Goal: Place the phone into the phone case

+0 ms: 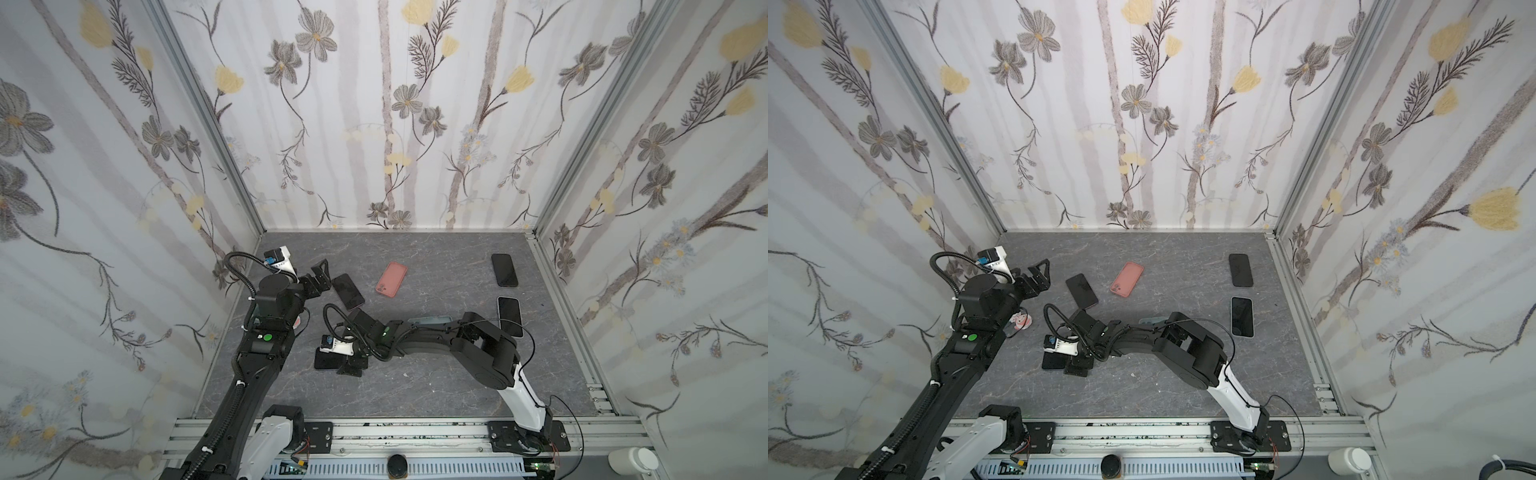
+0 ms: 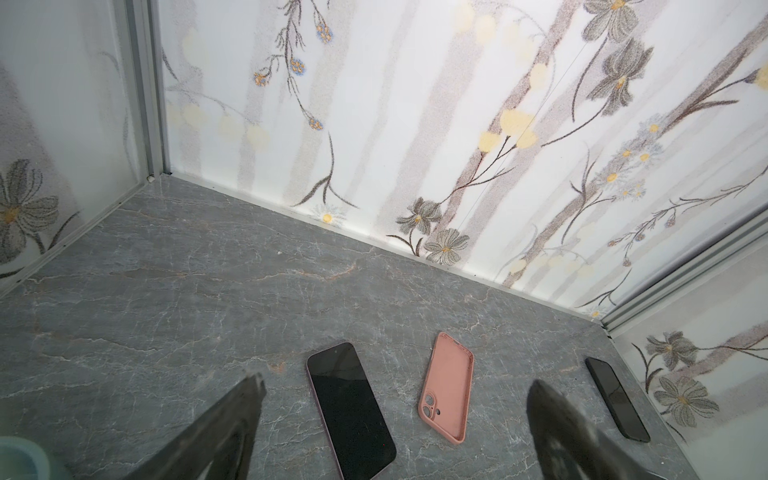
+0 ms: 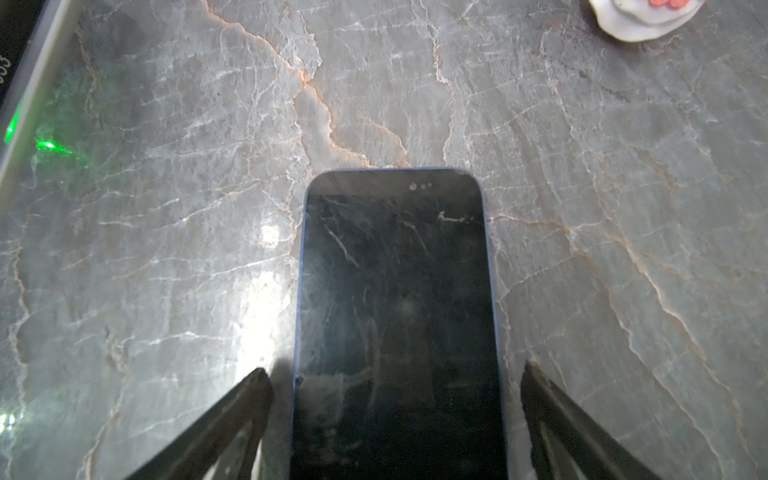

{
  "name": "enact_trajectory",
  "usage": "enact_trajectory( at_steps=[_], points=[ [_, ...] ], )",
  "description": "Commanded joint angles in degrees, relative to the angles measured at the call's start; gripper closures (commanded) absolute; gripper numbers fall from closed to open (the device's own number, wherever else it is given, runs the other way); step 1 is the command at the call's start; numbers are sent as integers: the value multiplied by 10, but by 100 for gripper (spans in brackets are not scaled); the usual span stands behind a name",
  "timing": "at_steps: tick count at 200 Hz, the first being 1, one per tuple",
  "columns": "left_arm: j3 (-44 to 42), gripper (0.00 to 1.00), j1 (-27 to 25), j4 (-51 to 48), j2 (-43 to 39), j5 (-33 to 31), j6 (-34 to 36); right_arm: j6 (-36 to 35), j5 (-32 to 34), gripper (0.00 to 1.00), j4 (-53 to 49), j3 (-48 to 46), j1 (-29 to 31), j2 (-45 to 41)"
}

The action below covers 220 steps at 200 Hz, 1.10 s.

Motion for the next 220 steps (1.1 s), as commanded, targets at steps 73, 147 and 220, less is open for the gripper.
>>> enact_trajectory(
  at_steps=[73,147,220],
  points=[
    [1,0,5,15,-4,3,7,-23,93,33,-148,0,3,9],
    [1,0,8,15,-14,14,13,-5,118,44,-135,-46,2,-31],
    [1,0,8,17,-18,21,12,-3,59,28,-110,-46,-7,-70]
  ],
)
